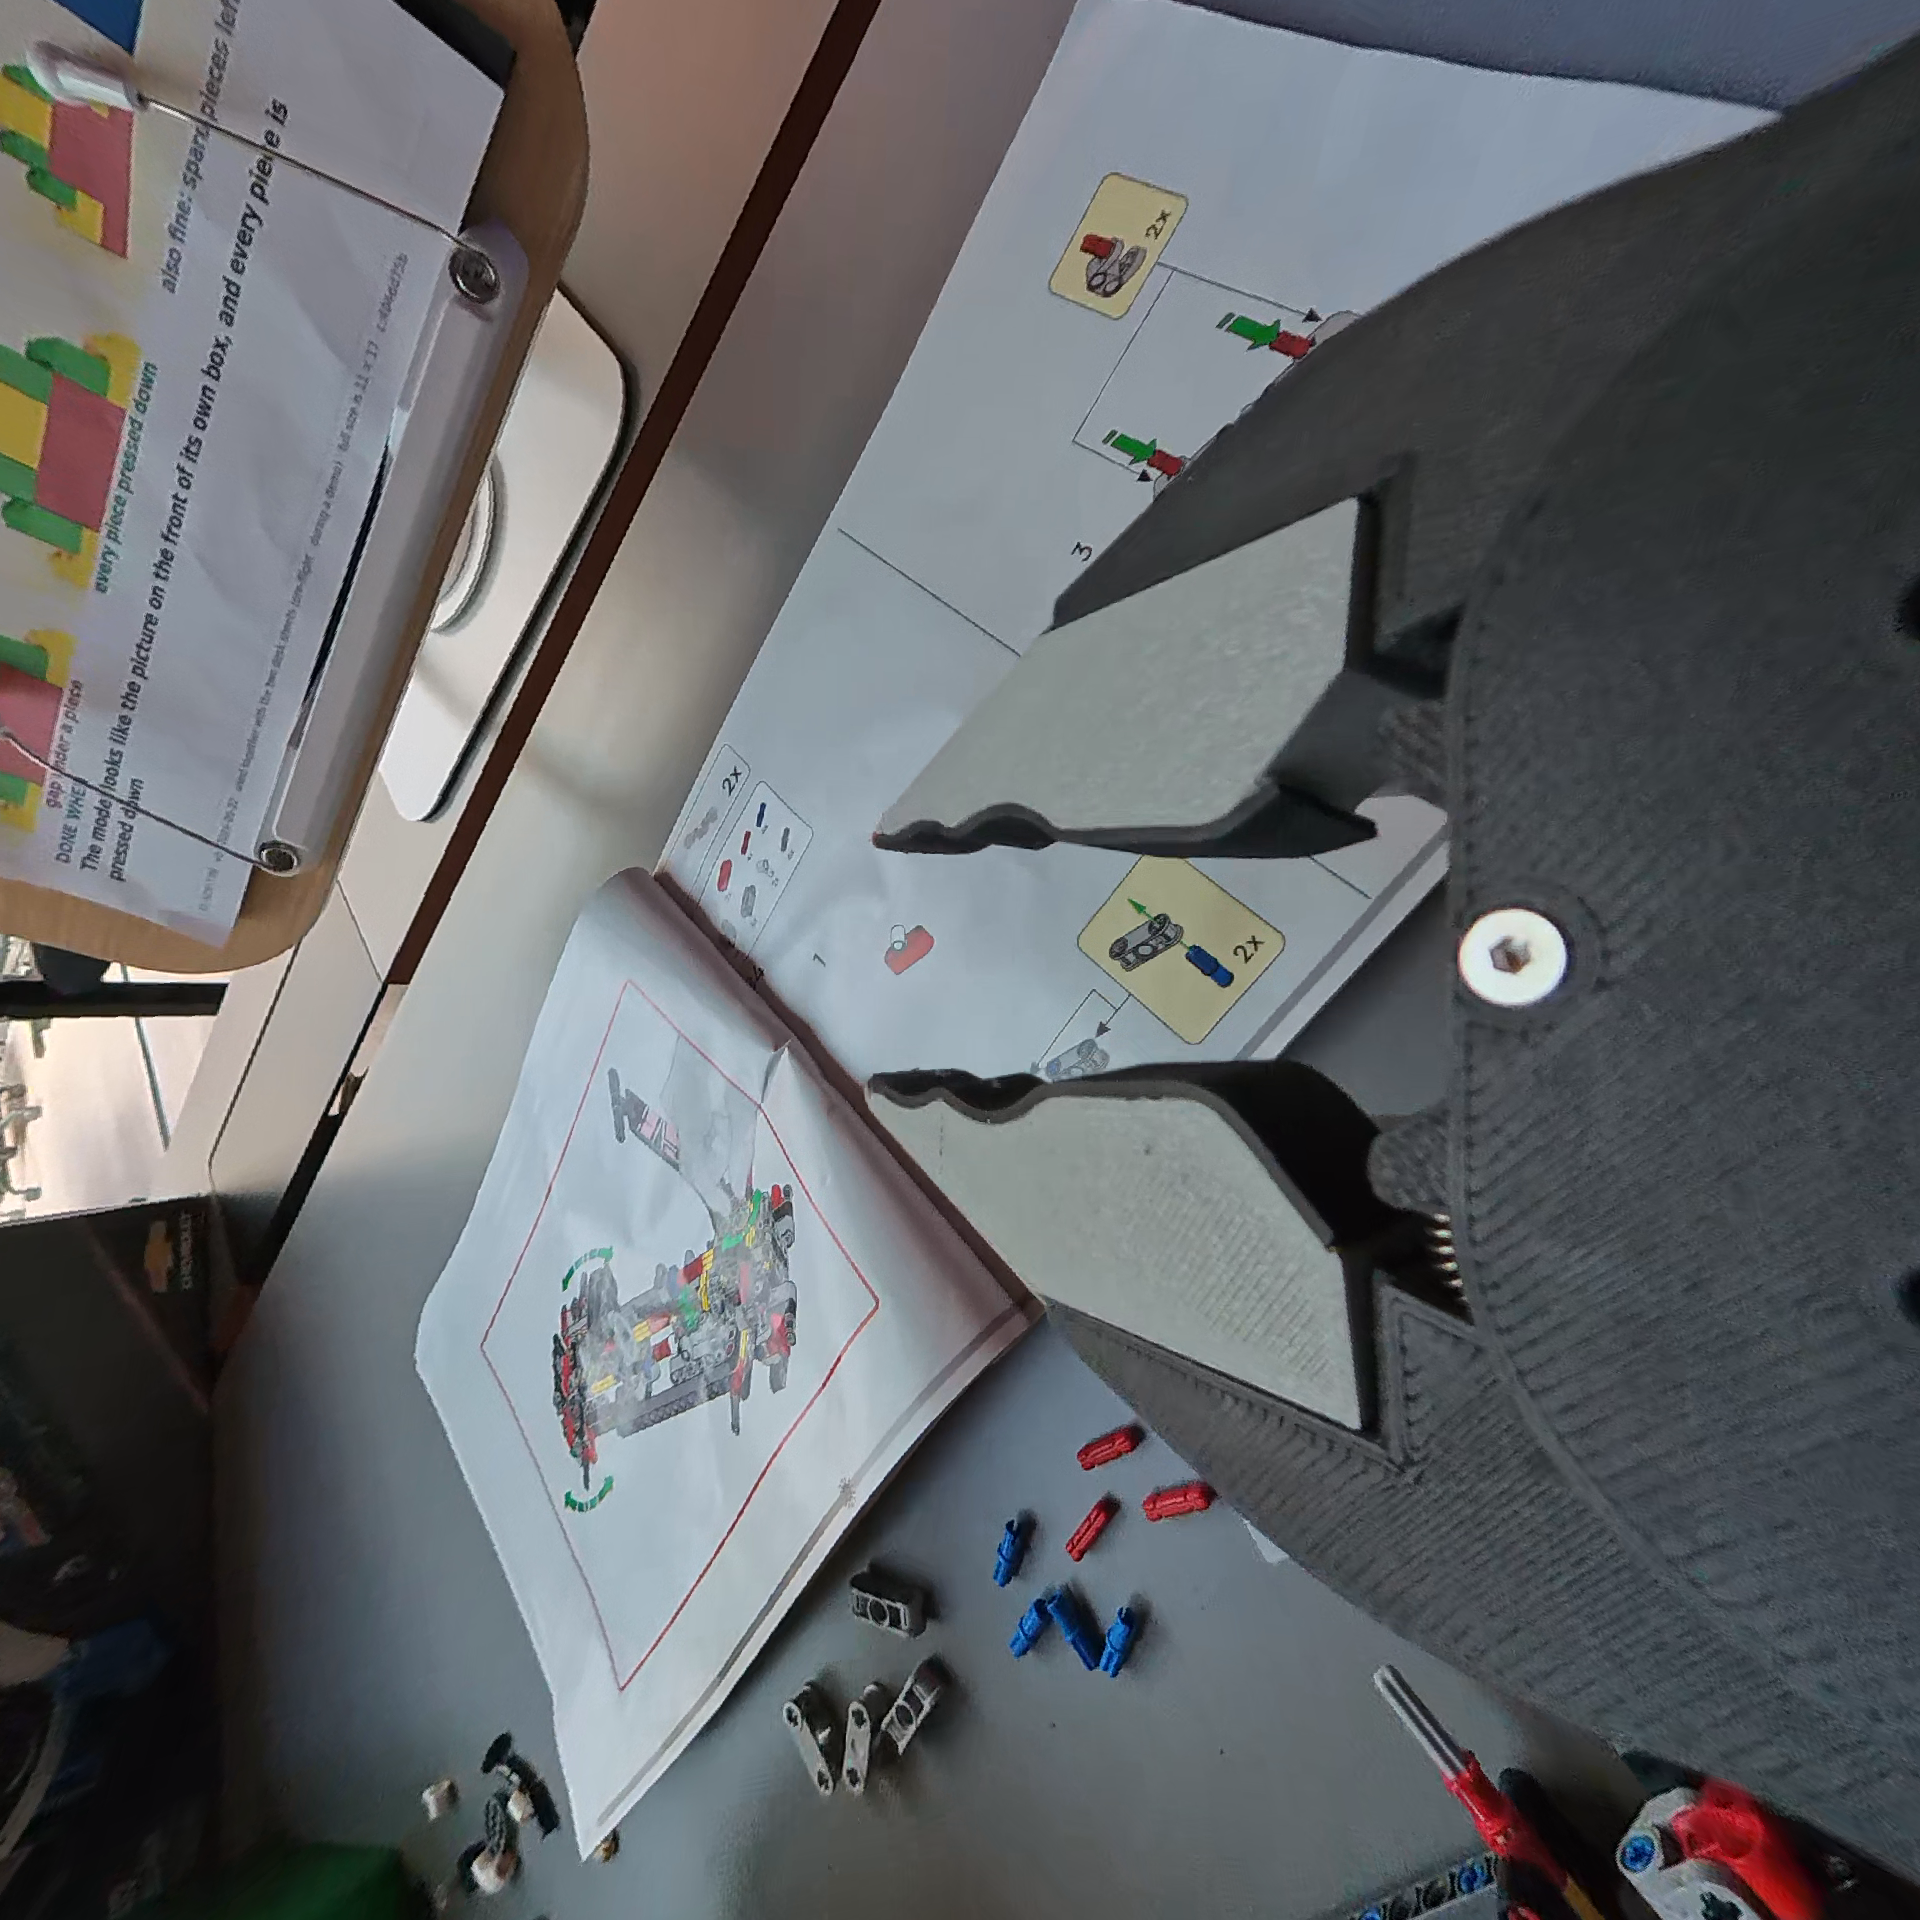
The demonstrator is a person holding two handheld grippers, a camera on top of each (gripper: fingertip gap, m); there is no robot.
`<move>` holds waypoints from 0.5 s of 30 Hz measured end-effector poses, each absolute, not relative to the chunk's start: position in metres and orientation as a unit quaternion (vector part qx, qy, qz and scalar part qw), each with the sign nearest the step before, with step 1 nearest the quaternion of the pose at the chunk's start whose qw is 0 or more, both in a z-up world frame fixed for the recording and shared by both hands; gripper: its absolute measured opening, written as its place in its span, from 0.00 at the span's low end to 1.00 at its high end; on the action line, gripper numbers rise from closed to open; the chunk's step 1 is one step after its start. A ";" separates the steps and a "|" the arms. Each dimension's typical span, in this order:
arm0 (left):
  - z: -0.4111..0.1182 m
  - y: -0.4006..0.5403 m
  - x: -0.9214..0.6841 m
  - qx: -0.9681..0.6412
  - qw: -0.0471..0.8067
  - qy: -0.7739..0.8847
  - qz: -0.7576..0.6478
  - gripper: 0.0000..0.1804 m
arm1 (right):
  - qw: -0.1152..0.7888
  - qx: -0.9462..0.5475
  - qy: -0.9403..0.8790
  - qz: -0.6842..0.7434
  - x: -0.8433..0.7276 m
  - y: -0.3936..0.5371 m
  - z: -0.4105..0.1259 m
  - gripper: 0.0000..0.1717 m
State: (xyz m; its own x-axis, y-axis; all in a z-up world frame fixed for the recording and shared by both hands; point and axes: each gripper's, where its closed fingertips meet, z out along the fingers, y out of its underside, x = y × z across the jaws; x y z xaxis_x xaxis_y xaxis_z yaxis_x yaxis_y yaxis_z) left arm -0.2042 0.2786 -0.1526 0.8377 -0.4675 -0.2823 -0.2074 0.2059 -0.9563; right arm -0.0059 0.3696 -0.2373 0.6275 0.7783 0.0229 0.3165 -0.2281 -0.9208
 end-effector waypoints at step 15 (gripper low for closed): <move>-0.165 0.282 -0.187 -0.647 0.708 0.255 -0.126 0.00 | 0.499 -0.708 -0.393 0.308 -0.023 0.343 -0.229 0.24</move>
State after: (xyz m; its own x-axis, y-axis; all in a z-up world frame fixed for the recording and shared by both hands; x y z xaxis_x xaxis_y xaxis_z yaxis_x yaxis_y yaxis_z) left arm -0.1875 0.2824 -0.1654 0.8385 -0.5076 -0.1979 -0.1516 0.1314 -0.9797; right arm -0.0226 0.3427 -0.2291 0.5004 0.8647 -0.0432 0.2489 -0.1915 -0.9494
